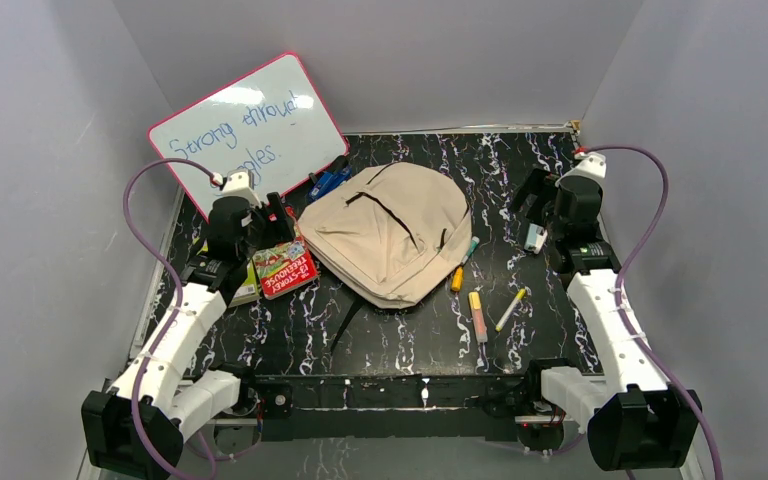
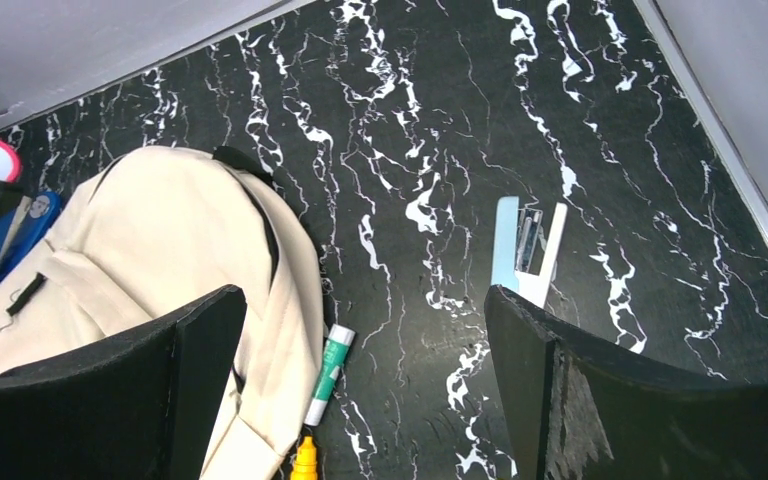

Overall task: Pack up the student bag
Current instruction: Pick up the student bag at the center of the board.

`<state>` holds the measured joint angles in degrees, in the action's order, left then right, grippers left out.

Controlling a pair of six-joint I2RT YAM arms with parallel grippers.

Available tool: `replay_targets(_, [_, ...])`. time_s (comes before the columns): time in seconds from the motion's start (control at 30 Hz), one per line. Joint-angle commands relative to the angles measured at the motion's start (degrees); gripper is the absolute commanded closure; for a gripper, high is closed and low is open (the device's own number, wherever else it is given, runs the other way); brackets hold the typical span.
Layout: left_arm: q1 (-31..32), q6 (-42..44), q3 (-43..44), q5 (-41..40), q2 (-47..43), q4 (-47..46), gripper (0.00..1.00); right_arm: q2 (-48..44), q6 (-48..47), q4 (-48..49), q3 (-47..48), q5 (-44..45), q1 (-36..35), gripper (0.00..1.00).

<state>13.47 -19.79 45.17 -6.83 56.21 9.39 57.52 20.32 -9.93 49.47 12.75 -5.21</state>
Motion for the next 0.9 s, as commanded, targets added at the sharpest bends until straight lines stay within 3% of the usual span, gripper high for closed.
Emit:
replay_targets(0.0, [0.05, -0.51, 2.69, -1.30, -0.73, -1.56, 0.26, 0.29, -0.66, 5.41, 3.58, -2.45, 0.41, 0.01])
replay_targets(0.27, [0.01, -7.72, 9.26, -6.16, 8.44, 4.97, 0.26, 5.28, 3.03, 4.57, 5.48, -5.49, 0.61, 0.01])
replay_targets(0.43, [-0.03, -15.28, 11.28, -11.28, 7.77, 6.35, 0.25, 14.15, 2.13, 0.82, 10.93, -11.44, 0.76, 0.01])
replay_targets(0.6, [-0.07, -4.26, 9.17, -3.47, 3.32, 1.91, 0.25, 23.66, -0.32, -1.67, 17.28, -16.50, 0.82, 0.01])
replay_targets(0.87, [-0.67, 0.20, 4.32, -0.21, -3.71, -1.77, 0.25, 39.65, -5.95, -3.88, 28.71, -30.53, 0.76, 0.01])
